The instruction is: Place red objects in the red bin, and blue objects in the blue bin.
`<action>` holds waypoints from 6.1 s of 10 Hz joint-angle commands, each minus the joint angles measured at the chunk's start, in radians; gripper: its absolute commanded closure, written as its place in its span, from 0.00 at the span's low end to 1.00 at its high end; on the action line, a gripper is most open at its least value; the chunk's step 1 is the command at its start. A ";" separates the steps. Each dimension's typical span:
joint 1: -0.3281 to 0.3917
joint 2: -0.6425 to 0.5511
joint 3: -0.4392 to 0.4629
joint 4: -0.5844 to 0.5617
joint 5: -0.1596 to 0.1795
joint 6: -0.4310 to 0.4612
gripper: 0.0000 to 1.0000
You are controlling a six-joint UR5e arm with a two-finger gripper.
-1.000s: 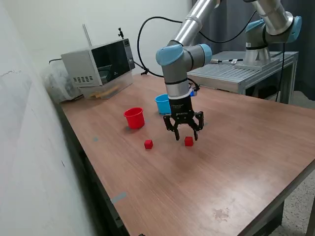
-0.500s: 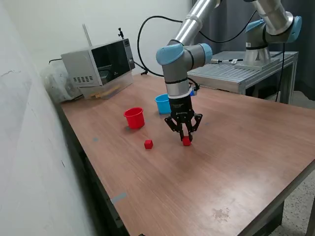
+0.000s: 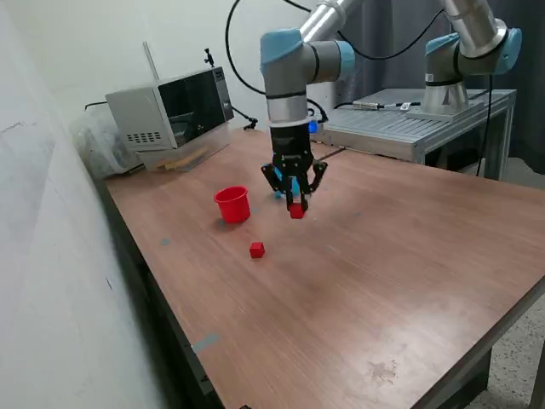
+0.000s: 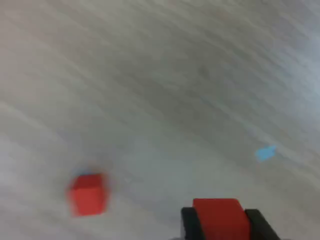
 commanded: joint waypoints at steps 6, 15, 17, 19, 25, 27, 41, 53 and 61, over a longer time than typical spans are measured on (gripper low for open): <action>-0.229 -0.109 0.002 0.063 -0.006 0.004 1.00; -0.309 0.020 -0.018 -0.025 0.002 0.030 1.00; -0.309 0.037 -0.035 -0.026 0.002 0.030 1.00; -0.309 0.038 -0.041 -0.040 0.000 0.036 0.00; -0.289 -0.070 0.011 -0.033 -0.004 0.053 0.00; -0.222 -0.078 0.014 -0.026 -0.003 0.064 0.00; -0.074 0.232 -0.271 0.055 0.008 -0.215 0.00; -0.071 0.313 -0.343 0.053 -0.001 -0.215 0.00; -0.059 0.302 -0.337 0.053 -0.004 -0.214 1.00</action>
